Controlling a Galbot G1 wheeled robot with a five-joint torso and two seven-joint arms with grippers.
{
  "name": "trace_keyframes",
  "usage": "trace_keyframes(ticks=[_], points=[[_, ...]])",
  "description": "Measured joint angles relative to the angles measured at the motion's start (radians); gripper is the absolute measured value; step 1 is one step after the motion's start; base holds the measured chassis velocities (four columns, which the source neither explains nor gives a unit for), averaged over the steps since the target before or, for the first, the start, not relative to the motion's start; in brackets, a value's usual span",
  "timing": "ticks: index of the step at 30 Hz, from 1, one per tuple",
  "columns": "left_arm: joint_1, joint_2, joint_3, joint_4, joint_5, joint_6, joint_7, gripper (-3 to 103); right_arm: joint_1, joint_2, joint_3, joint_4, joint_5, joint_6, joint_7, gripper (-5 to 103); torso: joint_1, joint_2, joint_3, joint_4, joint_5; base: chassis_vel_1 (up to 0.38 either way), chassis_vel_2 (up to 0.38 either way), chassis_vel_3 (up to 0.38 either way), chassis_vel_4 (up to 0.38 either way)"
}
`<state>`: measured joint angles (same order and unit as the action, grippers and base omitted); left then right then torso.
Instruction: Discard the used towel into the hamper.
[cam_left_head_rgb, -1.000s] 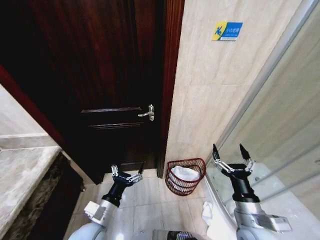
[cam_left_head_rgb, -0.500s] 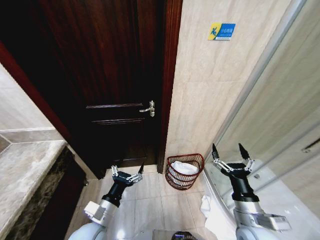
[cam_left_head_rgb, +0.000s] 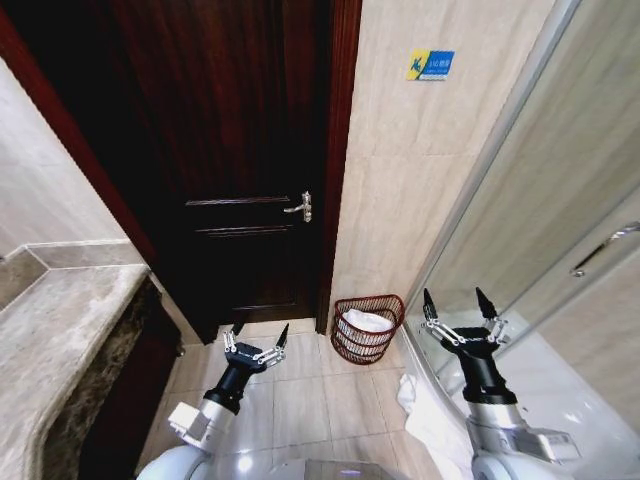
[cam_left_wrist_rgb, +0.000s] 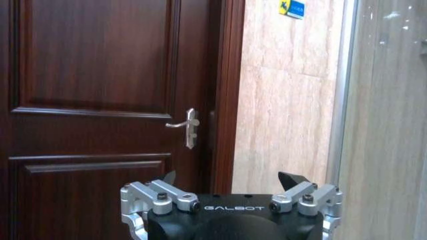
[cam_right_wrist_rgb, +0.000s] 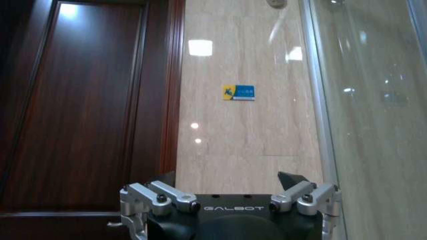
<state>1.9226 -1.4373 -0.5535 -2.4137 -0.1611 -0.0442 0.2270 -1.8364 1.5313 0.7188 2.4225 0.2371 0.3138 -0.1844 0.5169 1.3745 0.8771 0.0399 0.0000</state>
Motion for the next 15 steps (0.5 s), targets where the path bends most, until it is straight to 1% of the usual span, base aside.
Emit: trace_keyframes(ticks=[9, 11, 15], points=[[0.000, 0.000, 0.000, 0.000, 0.000, 0.000, 0.000, 100, 0.004, -0.002, 0.000, -0.003, 0.003, 0.014, 0.001, 100, -0.001, 0.000, 0.000, -0.0002, 0.0000, 0.127, -0.119, -0.131, 0.110], [0.000, 0.000, 0.000, 0.000, 0.000, 0.000, 0.000, 100, 0.004, -0.001, 0.001, -0.004, 0.003, 0.021, -0.005, 100, -0.001, 0.000, 0.000, -0.0002, -0.0002, 0.087, -0.072, -0.047, 0.081], [0.000, 0.000, 0.000, 0.000, 0.000, 0.000, 0.000, 100, 0.004, 0.001, 0.000, -0.004, 0.000, 0.037, -0.008, 100, 0.000, 0.000, 0.000, -0.0001, -0.0001, 0.000, 0.000, 0.000, 0.000]])
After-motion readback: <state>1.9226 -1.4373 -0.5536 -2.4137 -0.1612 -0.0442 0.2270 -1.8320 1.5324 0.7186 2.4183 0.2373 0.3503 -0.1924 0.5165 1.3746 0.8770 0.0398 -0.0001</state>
